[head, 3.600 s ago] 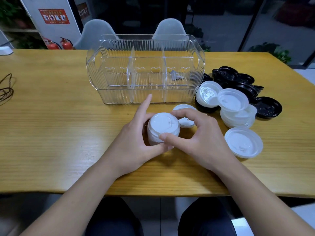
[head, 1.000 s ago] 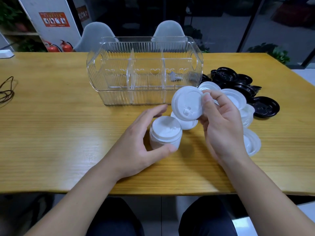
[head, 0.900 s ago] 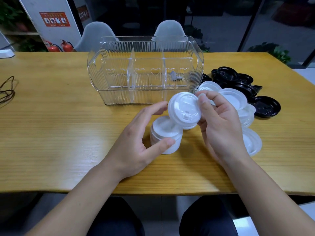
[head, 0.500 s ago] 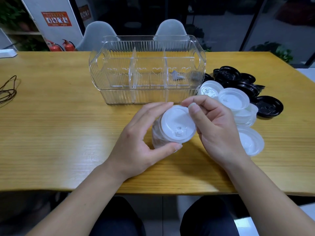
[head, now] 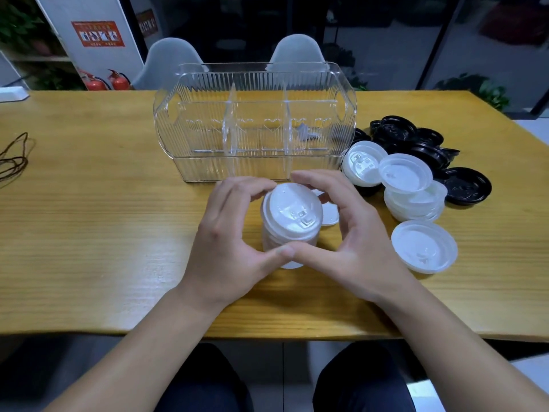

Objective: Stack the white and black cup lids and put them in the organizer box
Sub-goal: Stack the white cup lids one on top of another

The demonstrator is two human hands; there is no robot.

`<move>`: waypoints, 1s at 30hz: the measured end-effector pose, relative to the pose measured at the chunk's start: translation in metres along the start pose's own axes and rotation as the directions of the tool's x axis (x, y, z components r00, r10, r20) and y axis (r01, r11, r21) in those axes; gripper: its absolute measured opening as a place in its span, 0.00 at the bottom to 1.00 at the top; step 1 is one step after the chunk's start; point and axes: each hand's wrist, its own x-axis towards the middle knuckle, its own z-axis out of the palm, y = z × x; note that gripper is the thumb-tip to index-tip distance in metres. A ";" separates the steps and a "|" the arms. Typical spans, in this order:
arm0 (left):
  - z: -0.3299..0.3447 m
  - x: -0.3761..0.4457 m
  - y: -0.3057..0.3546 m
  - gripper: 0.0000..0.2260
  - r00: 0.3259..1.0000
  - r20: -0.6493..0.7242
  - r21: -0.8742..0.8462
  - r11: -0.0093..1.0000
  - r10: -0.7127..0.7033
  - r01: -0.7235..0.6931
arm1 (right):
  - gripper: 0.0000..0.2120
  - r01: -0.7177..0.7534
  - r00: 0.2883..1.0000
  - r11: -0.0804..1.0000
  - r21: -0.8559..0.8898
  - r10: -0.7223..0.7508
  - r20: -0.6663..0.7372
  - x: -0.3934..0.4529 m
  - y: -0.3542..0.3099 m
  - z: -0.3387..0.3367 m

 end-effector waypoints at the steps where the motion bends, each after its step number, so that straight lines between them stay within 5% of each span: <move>1: 0.001 0.000 0.001 0.32 1.000 -0.004 0.013 1.000 0.004 -0.003 | 0.39 -0.002 1.000 1.000 0.002 0.002 -0.002 0.000 0.000 0.001; 5: -0.001 0.001 0.006 0.36 0.999 0.041 -0.028 0.999 -0.029 0.031 | 0.35 -0.010 0.997 0.999 0.040 0.013 -0.070 0.001 0.004 0.001; 13: -0.002 0.003 0.001 0.56 0.889 0.331 -0.184 0.902 -0.317 0.390 | 0.37 -0.117 0.981 0.979 0.166 0.141 -0.136 0.004 0.011 0.000; 18: -0.001 0.003 0.001 0.57 0.863 0.398 -0.155 0.903 -0.313 0.400 | 0.27 -0.133 0.991 0.990 0.037 0.133 -0.011 0.002 0.009 -0.001; 30: -0.006 0.002 0.002 0.54 0.842 0.456 -0.216 0.882 -0.288 0.418 | 0.26 -0.132 0.979 0.991 -0.020 0.133 0.153 0.000 0.008 -0.004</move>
